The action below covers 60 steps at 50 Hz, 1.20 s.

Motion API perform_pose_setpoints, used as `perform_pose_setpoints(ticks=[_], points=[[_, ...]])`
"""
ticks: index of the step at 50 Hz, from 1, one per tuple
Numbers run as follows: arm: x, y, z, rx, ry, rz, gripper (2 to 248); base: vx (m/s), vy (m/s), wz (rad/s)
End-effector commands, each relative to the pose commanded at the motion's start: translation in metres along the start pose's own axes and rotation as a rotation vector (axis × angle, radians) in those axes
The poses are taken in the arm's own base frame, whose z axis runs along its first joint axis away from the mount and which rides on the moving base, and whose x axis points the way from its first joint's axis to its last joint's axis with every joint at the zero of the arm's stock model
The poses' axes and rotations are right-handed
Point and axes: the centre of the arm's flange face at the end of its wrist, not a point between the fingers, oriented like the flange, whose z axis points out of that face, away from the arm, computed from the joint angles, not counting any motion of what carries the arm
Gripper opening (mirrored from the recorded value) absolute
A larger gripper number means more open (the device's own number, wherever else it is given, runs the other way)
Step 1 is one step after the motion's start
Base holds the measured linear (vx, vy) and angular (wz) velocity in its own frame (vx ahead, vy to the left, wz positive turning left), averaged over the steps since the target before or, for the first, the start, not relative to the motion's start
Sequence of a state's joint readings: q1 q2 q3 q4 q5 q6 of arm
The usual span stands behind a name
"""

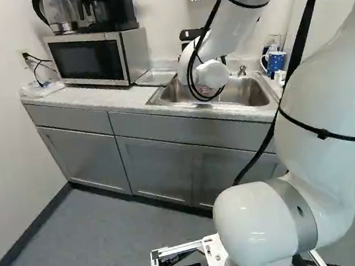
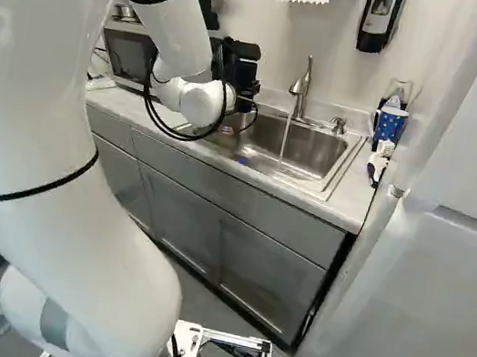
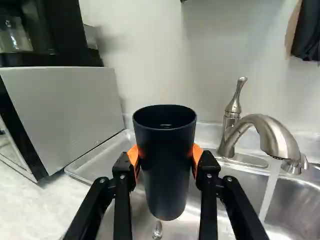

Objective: Rinse the cup and place it in the tray

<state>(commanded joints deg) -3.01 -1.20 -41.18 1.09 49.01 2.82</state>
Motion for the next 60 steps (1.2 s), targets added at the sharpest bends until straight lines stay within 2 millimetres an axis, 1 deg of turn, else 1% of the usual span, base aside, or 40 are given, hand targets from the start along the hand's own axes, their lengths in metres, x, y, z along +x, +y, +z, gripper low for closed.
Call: perform_pose_setpoints(ticks=[60], points=[[-0.0014,0.0001,0.0000,-0.006,-0.015,0.624,122,0.000,0.000,0.000]])
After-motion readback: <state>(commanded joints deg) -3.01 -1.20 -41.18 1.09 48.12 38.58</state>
